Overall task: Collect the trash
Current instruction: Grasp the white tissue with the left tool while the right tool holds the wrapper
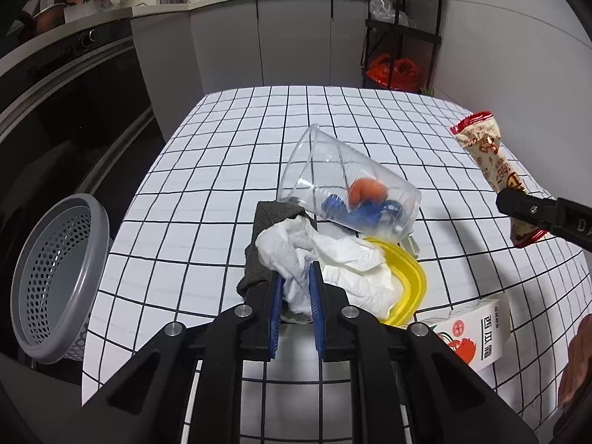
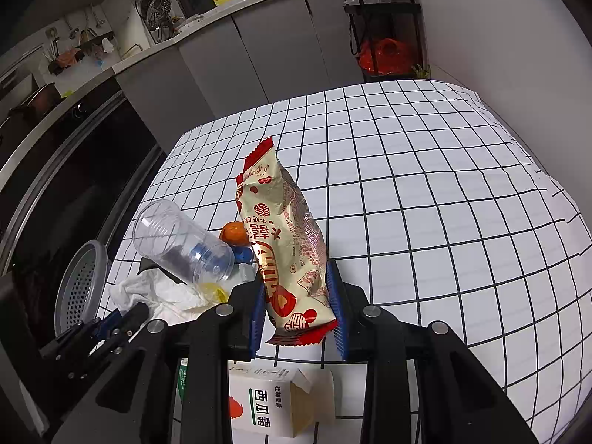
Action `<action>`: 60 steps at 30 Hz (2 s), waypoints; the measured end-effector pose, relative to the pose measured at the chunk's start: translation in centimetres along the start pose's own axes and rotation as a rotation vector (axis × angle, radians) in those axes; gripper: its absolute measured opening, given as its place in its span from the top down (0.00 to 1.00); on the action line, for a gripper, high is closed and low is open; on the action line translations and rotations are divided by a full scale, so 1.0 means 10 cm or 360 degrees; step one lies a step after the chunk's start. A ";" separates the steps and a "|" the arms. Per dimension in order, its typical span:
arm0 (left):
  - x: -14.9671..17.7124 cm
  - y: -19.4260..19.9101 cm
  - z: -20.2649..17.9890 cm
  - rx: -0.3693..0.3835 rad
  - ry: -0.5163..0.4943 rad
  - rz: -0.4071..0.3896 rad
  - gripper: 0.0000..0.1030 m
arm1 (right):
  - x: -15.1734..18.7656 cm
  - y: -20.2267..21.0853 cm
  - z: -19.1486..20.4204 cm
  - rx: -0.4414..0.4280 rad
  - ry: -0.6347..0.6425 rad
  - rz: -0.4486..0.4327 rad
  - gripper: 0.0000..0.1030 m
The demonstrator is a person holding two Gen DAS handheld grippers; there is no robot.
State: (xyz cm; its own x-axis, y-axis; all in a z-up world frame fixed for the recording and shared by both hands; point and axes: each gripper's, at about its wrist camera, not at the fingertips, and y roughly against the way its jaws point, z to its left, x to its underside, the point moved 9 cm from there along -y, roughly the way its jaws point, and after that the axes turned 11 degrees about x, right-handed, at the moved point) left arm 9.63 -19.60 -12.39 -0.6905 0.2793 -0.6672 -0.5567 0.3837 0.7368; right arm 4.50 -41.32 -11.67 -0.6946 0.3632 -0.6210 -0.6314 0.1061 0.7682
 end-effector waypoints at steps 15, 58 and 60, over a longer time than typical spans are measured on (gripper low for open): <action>-0.05 0.45 0.18 -0.0001 -0.0003 -0.0099 0.86 | 0.09 0.04 0.12 -0.0017 0.0015 0.0009 0.72; 0.14 -0.30 -0.24 0.0001 -0.0077 0.0128 0.89 | -0.01 0.06 0.11 -0.0051 0.0009 -0.0004 0.71; 0.14 -0.30 -0.24 0.0008 -0.0073 0.0125 0.90 | -0.01 0.06 0.11 -0.0049 0.0009 -0.0005 0.71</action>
State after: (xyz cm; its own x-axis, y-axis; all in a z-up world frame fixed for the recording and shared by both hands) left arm 9.25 -22.43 -15.21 -0.7099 0.3487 -0.6119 -0.4994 0.3632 0.7865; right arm 4.53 -40.28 -11.00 -0.6946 0.3575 -0.6242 -0.6437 0.0784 0.7612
